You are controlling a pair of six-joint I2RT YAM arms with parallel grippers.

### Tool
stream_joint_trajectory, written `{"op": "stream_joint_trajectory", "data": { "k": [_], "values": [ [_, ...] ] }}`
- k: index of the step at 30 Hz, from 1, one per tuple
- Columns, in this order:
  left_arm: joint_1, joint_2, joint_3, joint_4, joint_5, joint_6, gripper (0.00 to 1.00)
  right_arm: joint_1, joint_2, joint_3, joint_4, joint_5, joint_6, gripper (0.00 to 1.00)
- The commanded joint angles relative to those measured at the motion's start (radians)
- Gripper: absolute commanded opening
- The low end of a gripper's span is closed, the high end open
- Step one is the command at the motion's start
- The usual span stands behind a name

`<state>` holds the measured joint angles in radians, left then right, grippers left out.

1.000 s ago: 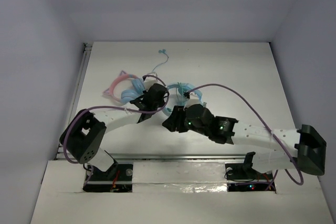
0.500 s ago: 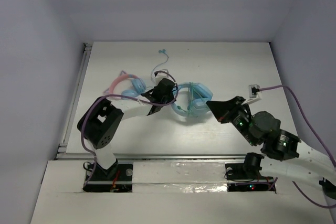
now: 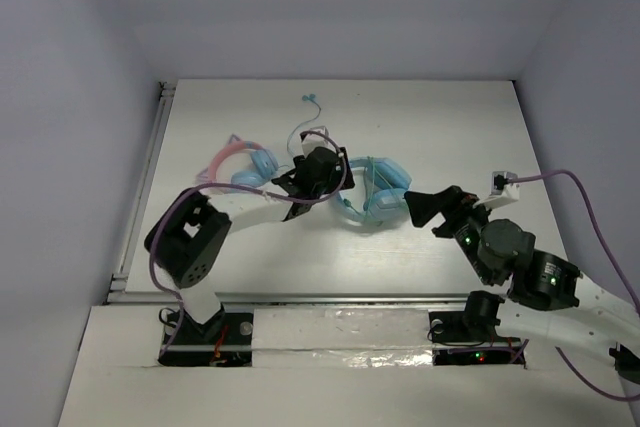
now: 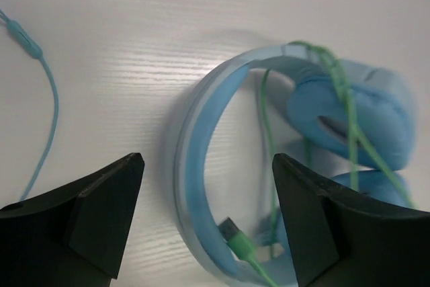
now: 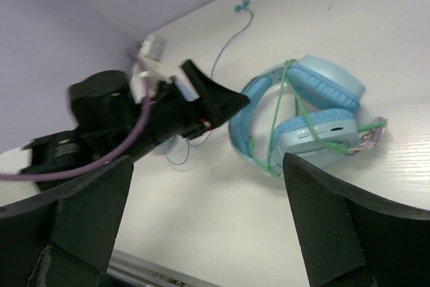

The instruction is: Wrap the headphones

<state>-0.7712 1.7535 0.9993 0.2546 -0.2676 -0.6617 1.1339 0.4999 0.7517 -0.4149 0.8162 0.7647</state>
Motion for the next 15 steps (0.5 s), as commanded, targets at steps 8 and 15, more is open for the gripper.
{"op": "stream_joint_trajectory", "data": {
  "k": [8, 15],
  "values": [
    [-0.025, -0.552, -0.057, -0.070, -0.159, 0.074, 0.97, 0.004, -0.034, 0.152, 0.033, 0.164, -0.186, 1.00],
    [-0.025, -0.897, -0.169, -0.187, -0.150, 0.117, 0.99, 0.004, -0.142, 0.195, 0.013, 0.230, -0.217, 1.00]
  ]
}}
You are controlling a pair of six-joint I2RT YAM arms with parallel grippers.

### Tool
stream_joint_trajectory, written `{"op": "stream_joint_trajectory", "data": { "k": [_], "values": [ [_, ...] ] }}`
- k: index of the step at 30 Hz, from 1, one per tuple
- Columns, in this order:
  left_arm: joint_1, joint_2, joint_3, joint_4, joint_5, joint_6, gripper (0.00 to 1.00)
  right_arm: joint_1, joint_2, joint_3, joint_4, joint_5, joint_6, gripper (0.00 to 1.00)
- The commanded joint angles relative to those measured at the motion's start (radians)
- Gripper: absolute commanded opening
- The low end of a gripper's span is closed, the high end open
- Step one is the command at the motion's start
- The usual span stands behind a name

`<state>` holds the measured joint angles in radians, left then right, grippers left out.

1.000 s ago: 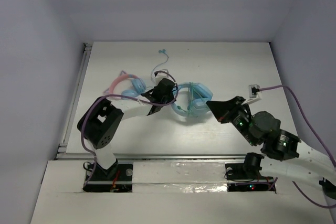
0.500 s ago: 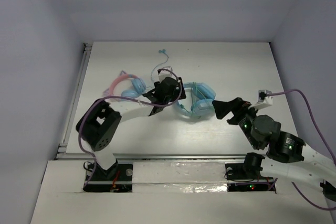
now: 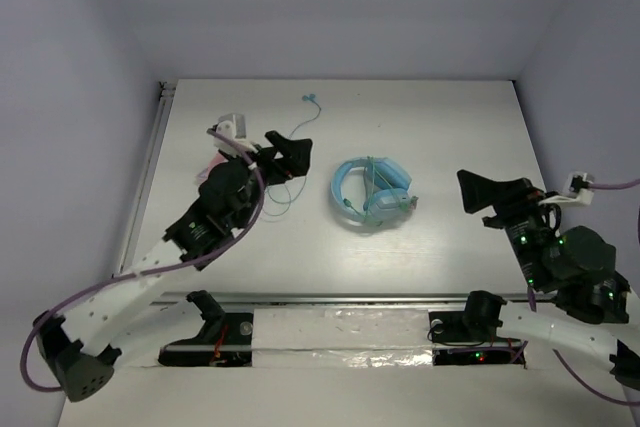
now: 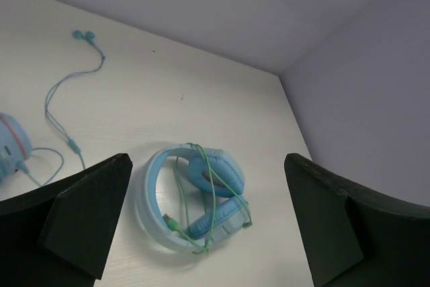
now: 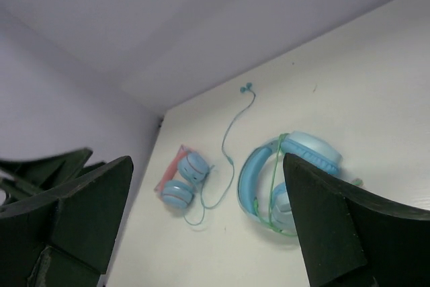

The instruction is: Wrap the headphones

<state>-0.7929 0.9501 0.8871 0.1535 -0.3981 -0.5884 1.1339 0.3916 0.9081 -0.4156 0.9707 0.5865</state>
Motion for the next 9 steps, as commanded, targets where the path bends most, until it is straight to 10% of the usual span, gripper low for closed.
{"op": "stream_joint_trajectory", "data": {
  "k": [1, 9],
  "values": [
    [-0.003, -0.134, -0.071, -0.103, -0.019, 0.042, 0.99, 0.004, -0.062, 0.038, -0.005, 0.080, -0.031, 1.00],
    [-0.003, -0.372, -0.137, -0.209, -0.008, 0.041, 0.99, 0.004, -0.126, -0.050, 0.015, 0.134, -0.025, 1.00]
  ]
}}
